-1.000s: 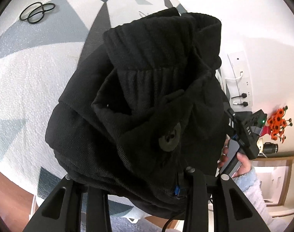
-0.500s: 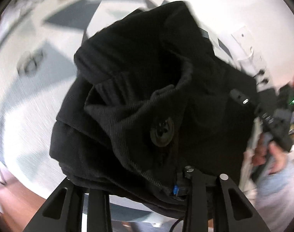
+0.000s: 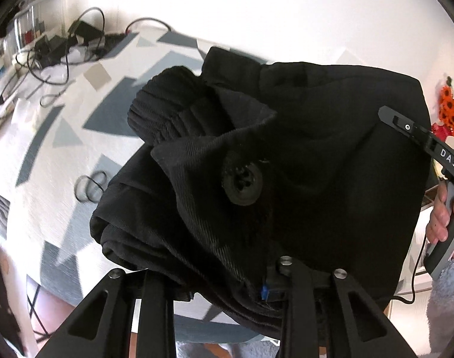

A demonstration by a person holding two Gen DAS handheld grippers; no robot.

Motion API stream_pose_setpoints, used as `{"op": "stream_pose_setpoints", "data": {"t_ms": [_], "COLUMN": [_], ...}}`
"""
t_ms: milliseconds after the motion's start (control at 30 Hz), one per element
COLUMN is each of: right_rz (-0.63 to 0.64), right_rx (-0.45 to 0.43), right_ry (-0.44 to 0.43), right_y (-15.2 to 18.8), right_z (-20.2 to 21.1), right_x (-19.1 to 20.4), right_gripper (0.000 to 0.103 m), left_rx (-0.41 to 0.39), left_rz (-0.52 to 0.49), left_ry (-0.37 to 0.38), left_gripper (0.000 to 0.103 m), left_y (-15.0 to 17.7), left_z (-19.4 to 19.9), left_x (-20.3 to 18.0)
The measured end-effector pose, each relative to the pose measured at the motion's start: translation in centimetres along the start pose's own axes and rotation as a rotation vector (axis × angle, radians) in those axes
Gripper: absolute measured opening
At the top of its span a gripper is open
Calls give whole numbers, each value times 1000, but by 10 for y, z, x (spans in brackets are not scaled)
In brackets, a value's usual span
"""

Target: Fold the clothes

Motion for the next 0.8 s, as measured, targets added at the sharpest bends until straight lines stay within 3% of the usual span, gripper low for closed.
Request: {"op": "stream_pose_setpoints", "data": {"t_ms": [233,433,567,800], "right_rz": [-48,-17,-6,-38], "right_rx": [41,9,2,184], "right_ry": [16,39,63,125], "right_y": [10,9,4,48], "right_z": [-15,-13,-15,-86], "right_x": [18,42,46,27], "right_gripper": [19,19,19,20], "left_rx": [8,-40,-24,106], "left_rz": [19,-43,-11,109], "left_ry": [43,20,71,146], "left_gripper": [28,27,27,28], "left_y": [43,46,43,63], "left_z": [46,58,43,-7], "left_x": [95,101,117,147]}}
Point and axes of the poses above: each gripper's, at about its wrist camera, not at the fingertips, and z roughly against the way its jaws point, x to its left, y to its underside, the point moved 6 cm from there along -z, roughly the way its jaws point, and after that the axes turned 7 degrees about -z, right-handed, at the moved point
